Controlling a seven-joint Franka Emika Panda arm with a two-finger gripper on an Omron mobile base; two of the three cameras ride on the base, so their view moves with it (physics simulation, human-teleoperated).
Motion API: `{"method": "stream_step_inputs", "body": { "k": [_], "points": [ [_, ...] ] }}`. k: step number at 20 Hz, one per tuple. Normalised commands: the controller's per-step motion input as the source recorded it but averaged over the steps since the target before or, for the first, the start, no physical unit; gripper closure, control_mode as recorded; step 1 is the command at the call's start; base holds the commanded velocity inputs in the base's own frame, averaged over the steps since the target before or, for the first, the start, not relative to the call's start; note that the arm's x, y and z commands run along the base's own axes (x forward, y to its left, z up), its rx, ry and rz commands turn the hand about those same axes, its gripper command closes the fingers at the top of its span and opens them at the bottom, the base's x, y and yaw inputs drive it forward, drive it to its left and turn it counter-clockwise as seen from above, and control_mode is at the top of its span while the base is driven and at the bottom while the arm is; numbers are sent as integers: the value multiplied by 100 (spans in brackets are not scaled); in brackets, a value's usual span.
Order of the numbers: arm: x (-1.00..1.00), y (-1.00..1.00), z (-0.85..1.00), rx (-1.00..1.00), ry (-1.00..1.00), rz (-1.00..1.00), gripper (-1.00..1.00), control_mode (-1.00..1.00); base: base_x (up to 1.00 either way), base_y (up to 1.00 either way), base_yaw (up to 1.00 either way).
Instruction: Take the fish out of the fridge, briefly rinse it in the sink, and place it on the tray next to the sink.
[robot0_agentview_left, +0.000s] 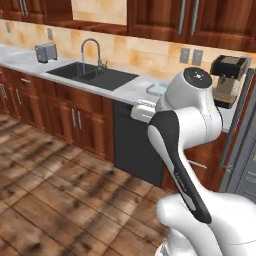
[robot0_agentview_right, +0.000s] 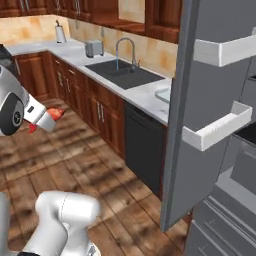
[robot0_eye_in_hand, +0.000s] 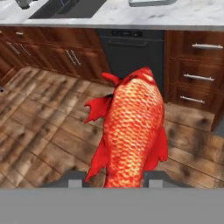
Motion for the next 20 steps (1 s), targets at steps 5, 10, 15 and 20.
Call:
{"method": "stream_step_inputs", "body": {
  "k": [5,10,15,20],
  "points": [
    [0,0,0,0,0,0,100,100,100,78,-31],
    [0,0,0,0,0,0,100,100,100,84,-42],
    [0,0,0,0,0,0,100,100,100,95,-39],
    [0,0,0,0,0,0,100,100,100,100,-36]
  ]
}}
